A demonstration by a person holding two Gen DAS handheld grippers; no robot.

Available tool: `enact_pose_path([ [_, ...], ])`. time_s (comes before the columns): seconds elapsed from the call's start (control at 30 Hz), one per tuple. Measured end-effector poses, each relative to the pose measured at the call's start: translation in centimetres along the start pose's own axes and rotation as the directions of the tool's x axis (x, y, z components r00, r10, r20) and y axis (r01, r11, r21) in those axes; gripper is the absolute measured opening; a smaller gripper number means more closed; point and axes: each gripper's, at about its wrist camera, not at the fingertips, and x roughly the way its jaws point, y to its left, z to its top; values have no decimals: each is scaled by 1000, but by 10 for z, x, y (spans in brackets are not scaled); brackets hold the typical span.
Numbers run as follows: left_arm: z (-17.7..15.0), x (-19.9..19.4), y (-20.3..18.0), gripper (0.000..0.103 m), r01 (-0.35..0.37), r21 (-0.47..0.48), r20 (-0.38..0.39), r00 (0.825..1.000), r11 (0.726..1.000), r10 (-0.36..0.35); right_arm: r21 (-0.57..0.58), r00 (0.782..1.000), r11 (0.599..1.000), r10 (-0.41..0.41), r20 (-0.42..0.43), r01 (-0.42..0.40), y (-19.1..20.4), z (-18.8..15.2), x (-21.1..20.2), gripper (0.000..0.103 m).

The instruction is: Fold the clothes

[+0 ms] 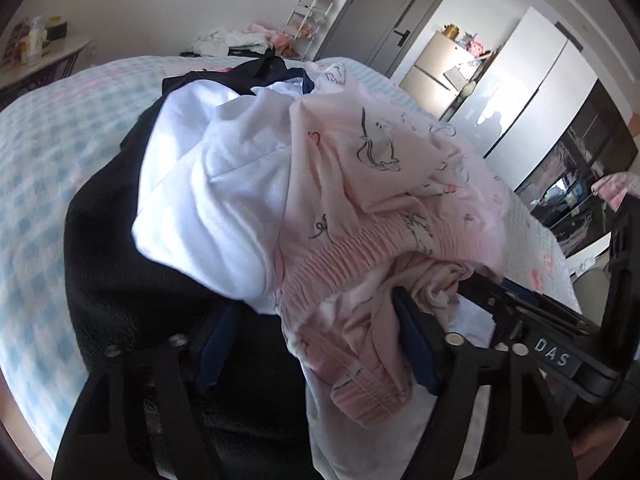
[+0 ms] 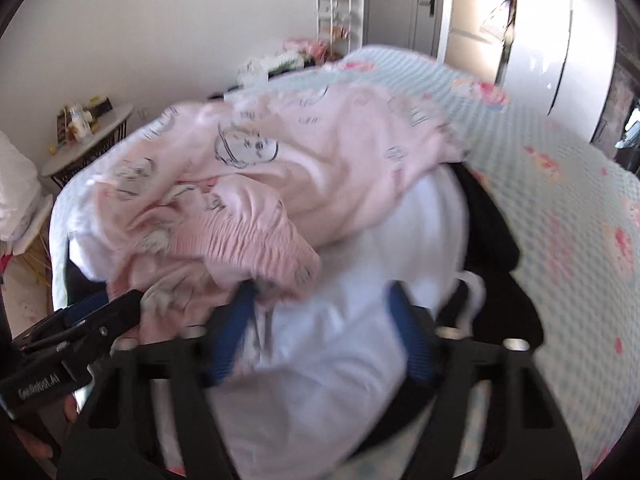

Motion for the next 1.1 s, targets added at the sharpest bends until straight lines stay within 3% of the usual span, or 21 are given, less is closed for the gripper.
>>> enact_pose_path([
  [0.03,0,5,0,64,-3,15,-5,1000,1000,3,2,999,999,32,-7,-32,2,1,5,28],
  [0.1,-2,2,-2,44,-15,50,0,1000,999,15,-24,999,999,39,9,-39,10,0,3,22],
  [0.13,-3,-3,-4,26,-7,72,12,1000,997,6,-38,999,999,25,29,-24,12,-2,-3,13],
  [0.17,-4,-13,-5,15,28,95,27,999,995,-31,-51,999,999,12,51,-9,15,-5,-9,11],
  [0.27,-16,-49,-18,15,57,170,77,995,984,-71,-46,991,999,-2,136,9,15,-14,-46,8],
  [0.43,-33,-101,-52,14,121,277,91,984,953,-151,-8,957,998,-59,285,63,3,-25,-126,4],
  [0.5,-45,-121,-73,14,173,336,91,972,926,-215,31,939,997,-75,335,68,-11,-34,-163,4],
  [0.57,-63,-145,-100,14,274,393,68,943,878,-325,74,915,994,-106,389,84,-29,-53,-207,4],
  [0.63,-74,-155,-129,14,320,454,41,925,831,-379,129,899,986,-150,411,106,-53,-79,-248,4],
  [0.67,-89,-158,-148,14,323,501,22,923,803,-385,152,898,982,-168,408,115,-64,-90,-263,4],
  [0.7,-99,-156,-158,15,289,533,29,933,795,-359,183,901,975,-189,390,126,-76,-104,-275,4],
  [0.83,-113,-108,-158,15,185,481,-21,980,857,-199,263,936,956,-206,287,130,-110,-154,-288,4],
  [0.9,-127,-94,-138,15,167,405,-55,986,899,-159,270,952,956,-186,244,117,-114,-165,-279,4],
  [1.0,-136,-99,-120,20,131,356,-34,991,925,-127,282,972,954,-154,180,99,-119,-182,-265,5],
  [1.07,-134,-103,-107,44,120,324,-19,993,938,-121,283,981,956,-127,149,81,-117,-187,-254,5],
  [1.1,-130,-105,-100,48,124,308,-14,992,943,-125,269,984,961,-102,146,60,-110,-182,-247,8],
])
